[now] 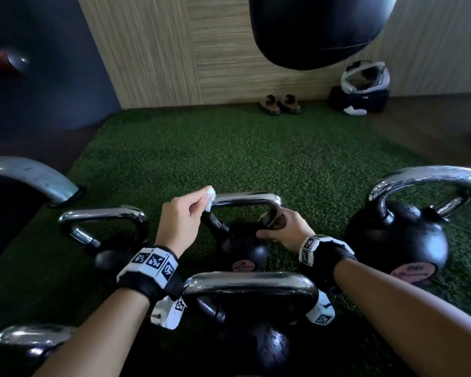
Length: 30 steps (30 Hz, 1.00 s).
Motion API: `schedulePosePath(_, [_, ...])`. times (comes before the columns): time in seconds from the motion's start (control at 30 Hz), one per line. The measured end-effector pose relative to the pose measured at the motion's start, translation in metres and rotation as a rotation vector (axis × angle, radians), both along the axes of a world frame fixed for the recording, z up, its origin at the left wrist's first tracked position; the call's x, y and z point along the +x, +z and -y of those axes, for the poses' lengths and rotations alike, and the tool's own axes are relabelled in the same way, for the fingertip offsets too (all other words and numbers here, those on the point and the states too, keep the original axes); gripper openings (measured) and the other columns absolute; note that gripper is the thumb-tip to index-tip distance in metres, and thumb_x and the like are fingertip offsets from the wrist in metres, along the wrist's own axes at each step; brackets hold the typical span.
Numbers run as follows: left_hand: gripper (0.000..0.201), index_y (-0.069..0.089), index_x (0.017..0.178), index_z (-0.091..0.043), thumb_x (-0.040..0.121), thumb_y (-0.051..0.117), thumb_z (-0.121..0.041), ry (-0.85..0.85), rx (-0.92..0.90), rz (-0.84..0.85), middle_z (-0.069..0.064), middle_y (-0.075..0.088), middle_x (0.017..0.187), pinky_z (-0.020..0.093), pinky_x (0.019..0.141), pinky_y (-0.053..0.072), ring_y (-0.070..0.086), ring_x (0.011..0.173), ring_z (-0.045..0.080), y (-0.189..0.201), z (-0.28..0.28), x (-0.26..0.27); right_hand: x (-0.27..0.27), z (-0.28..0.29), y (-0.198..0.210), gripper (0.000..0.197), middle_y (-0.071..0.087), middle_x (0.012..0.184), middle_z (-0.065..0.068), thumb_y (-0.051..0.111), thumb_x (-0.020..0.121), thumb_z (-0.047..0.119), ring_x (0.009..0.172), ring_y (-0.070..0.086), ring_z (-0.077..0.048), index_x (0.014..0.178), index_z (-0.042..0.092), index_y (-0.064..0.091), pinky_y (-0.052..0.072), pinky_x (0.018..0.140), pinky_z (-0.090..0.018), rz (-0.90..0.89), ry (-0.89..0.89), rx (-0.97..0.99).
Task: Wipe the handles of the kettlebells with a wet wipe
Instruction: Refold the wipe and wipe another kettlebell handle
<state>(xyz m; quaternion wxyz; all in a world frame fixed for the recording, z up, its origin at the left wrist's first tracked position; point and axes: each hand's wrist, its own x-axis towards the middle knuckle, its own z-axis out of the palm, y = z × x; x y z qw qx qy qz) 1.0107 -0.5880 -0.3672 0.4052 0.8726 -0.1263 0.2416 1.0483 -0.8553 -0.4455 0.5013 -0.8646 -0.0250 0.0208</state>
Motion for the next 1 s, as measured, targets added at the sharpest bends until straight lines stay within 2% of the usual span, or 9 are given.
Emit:
schedulePosePath(0.17, [0.029,0.069,0.131,-0.019,0.105,0.058,-0.024,0.011,-0.214,-0.183,-0.006,0.073,0.123,0.029,0.100,0.056,0.069,0.107,0.000,-0.016,-0.009,0.006,-0.005,0.000,-0.002,0.060,0.079,0.091,0.008,0.088,0.044,0.060,0.091,0.075,-0.011,0.096,0.033,0.073,0.061,0.089,-0.044,-0.006,-0.012,0.043])
schedulePosePath(0.37, [0.035,0.058,0.139,-0.020,0.104,0.056,-0.013,-0.017,-0.490,-0.349,-0.017,0.069,0.112,0.024,0.093,0.058,0.067,0.105,0.001,-0.026,-0.009,-0.002,-0.004,0.000,-0.005,0.062,0.079,0.092,0.008,0.089,0.045,0.061,0.091,0.075,-0.011,0.098,0.033,0.073,0.061,0.090,-0.044,-0.011,-0.015,0.054])
schedulePosePath(0.5, [0.026,0.068,0.124,-0.015,0.104,0.055,-0.005,0.001,-0.668,-0.519,-0.003,0.072,0.108,0.026,0.088,0.061,0.070,0.100,0.012,-0.041,-0.005,-0.003,-0.004,-0.002,-0.005,0.061,0.079,0.093,0.009,0.089,0.046,0.061,0.092,0.075,-0.010,0.098,0.034,0.073,0.061,0.090,-0.044,-0.003,-0.006,0.066])
schedulePosePath(0.57, [0.021,0.075,0.102,-0.017,0.103,0.057,-0.006,0.012,-0.595,-0.580,0.006,0.075,0.101,0.036,0.094,0.059,0.073,0.102,0.024,-0.053,-0.001,-0.006,-0.004,-0.002,-0.006,0.063,0.079,0.094,0.009,0.089,0.045,0.062,0.093,0.075,-0.010,0.098,0.032,0.072,0.060,0.091,-0.044,-0.004,-0.005,0.064])
schedulePosePath(0.63, [0.019,0.076,0.094,-0.010,0.103,0.059,-0.010,-0.021,-0.492,-0.586,0.002,0.074,0.090,0.040,0.097,0.056,0.072,0.092,0.018,-0.062,-0.001,-0.007,-0.003,0.000,-0.009,0.067,0.079,0.095,0.010,0.089,0.043,0.064,0.094,0.075,-0.009,0.099,0.032,0.073,0.059,0.093,-0.043,-0.020,-0.010,0.079])
schedulePosePath(0.73, [0.019,0.075,0.091,-0.013,0.102,0.064,-0.024,-0.101,-0.354,-0.557,-0.015,0.067,0.068,0.023,0.076,0.051,0.060,0.067,-0.002,-0.059,-0.004,-0.007,-0.004,0.001,-0.012,0.069,0.080,0.096,0.010,0.090,0.044,0.065,0.095,0.075,-0.008,0.102,0.031,0.075,0.058,0.096,-0.040,-0.048,-0.025,0.105])
schedulePosePath(0.83, [0.024,0.076,0.084,-0.017,0.097,0.069,-0.036,-0.024,-0.148,-0.484,-0.013,0.076,0.072,0.016,0.068,0.050,0.070,0.069,-0.003,-0.053,-0.006,-0.002,-0.012,0.002,-0.002,0.038,0.081,0.094,0.004,0.095,0.060,0.026,0.095,0.076,-0.013,0.093,0.026,0.077,0.058,0.096,-0.039,-0.068,0.007,0.089])
schedulePosePath(0.9, [0.028,0.078,0.082,-0.019,0.095,0.070,-0.042,0.037,-0.050,-0.456,-0.003,0.077,0.071,0.016,0.060,0.046,0.069,0.064,-0.001,-0.051,-0.006,0.002,-0.016,0.007,0.001,0.035,0.079,0.084,0.004,0.087,0.066,-0.001,0.084,0.075,-0.012,0.080,0.029,0.074,0.061,0.082,-0.032,-0.045,0.025,0.010])
schedulePosePath(1.0, [0.034,0.080,0.082,-0.016,0.095,0.069,-0.046,0.087,0.033,-0.412,0.005,0.073,0.066,0.020,0.052,0.038,0.057,0.055,0.008,-0.049,-0.001,0.015,-0.022,0.013,0.004,0.042,0.068,0.060,0.013,0.074,0.074,-0.003,0.056,0.060,0.003,0.063,0.037,0.068,0.043,0.053,-0.012,-0.009,0.004,-0.096])
